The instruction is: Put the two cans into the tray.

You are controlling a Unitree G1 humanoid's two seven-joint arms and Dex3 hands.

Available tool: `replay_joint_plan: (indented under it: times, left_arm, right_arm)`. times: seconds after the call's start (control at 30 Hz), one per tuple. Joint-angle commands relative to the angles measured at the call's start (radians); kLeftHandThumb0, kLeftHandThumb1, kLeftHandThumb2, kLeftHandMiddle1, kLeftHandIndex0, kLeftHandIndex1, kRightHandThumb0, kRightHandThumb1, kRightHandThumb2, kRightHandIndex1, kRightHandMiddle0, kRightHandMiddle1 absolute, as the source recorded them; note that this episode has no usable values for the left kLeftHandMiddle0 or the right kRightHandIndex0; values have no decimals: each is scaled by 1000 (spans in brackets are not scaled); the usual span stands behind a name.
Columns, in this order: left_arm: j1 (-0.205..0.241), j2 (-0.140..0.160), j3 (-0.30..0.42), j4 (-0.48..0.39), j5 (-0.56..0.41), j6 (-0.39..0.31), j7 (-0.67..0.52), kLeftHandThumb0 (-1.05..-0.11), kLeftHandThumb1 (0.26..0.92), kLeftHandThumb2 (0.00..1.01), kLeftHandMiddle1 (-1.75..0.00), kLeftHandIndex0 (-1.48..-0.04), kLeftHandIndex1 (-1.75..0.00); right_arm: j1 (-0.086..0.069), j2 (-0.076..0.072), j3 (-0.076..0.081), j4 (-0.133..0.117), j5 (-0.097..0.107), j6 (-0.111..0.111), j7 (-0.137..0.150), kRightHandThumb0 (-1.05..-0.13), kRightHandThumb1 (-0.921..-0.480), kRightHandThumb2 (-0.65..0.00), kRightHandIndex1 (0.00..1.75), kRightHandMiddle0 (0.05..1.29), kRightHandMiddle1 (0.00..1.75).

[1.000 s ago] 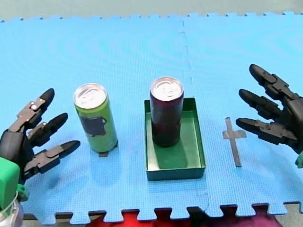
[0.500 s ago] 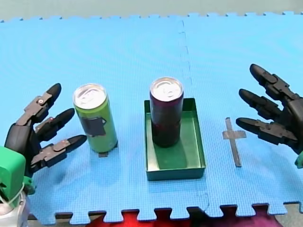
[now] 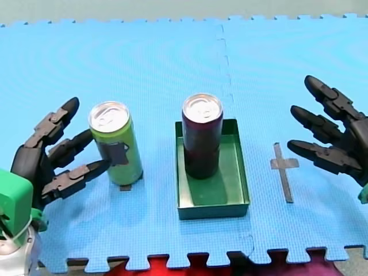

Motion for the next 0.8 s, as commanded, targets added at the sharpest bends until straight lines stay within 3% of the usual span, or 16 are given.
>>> replay_joint_plan:
  times: [0.0,0.77]
  left_arm:
    - [-6,2,3,6,-3,1,-3,-897,594,0,-3,-362,0]
    - [-6,3,11,14,-5,-19,-26,-905,607,3,0,-357,0]
  right_arm:
    - [3,-2,-3,-8,5,4,-2,-1048,-805,-8,4,288,4]
    - [8,-2,-9,-31,26,18,12,-1048,-812,-4,0,293,3]
